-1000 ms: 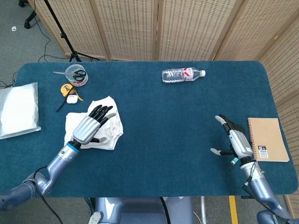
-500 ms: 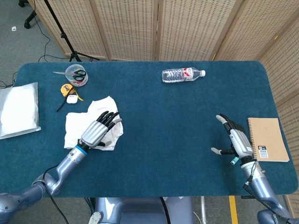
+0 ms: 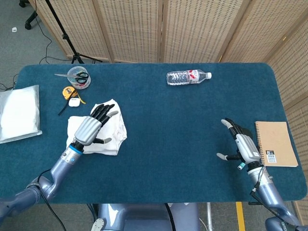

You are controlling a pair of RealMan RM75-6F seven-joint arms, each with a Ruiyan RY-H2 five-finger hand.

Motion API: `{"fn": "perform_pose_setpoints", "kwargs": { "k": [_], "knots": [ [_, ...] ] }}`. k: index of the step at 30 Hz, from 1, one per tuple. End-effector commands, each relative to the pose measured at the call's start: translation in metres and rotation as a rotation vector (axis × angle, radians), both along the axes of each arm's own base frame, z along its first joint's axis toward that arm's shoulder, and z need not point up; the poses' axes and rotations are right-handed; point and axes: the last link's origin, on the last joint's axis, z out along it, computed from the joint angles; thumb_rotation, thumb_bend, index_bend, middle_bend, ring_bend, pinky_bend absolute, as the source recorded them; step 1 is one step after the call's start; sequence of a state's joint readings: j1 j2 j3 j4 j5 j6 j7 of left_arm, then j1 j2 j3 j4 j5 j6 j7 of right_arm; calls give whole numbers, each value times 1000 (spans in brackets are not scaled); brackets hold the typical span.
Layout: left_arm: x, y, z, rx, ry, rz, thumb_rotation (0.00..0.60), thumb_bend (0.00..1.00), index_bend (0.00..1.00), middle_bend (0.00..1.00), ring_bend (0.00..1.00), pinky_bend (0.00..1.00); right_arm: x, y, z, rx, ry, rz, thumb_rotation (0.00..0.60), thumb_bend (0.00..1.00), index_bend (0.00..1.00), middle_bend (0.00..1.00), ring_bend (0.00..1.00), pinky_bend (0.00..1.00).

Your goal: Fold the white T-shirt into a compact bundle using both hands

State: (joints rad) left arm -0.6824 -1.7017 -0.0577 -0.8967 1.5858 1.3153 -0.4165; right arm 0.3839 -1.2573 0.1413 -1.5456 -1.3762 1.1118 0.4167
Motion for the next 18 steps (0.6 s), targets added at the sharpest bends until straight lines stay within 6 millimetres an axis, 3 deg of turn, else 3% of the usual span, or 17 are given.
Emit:
{"fn": "perform_pose_setpoints", "kwargs": {
  "k": [1, 7, 8, 9, 14, 18],
  "knots": [
    [-2, 3, 43, 143, -17, 26, 600, 0, 0, 0, 0, 0, 0, 1, 0, 0, -1, 3, 600, 0, 0, 0, 0, 0],
    [-31, -10, 98, 232, -18, 171, 600, 0, 0, 0, 0, 0, 1, 2, 2, -13, 6, 18, 600, 0, 0, 0, 0, 0],
    [-42, -16, 109, 257, -2, 215, 600, 0, 0, 0, 0, 0, 1, 2, 3, -22, 20, 24, 600, 0, 0, 0, 0, 0],
    [-74, -33, 129, 316, 37, 341, 600, 0, 0, 0, 0, 0, -1, 1, 6, -57, 78, 42, 600, 0, 0, 0, 0, 0],
    [-113, -76, 158, 353, 121, 572, 600, 0, 0, 0, 0, 0, -7, 0, 10, -194, 294, 74, 600, 0, 0, 0, 0, 0],
    [-118, -95, 168, 357, 151, 648, 600, 0, 0, 0, 0, 0, -9, -1, 11, -296, 450, 76, 600, 0, 0, 0, 0, 0]
  ]
}}
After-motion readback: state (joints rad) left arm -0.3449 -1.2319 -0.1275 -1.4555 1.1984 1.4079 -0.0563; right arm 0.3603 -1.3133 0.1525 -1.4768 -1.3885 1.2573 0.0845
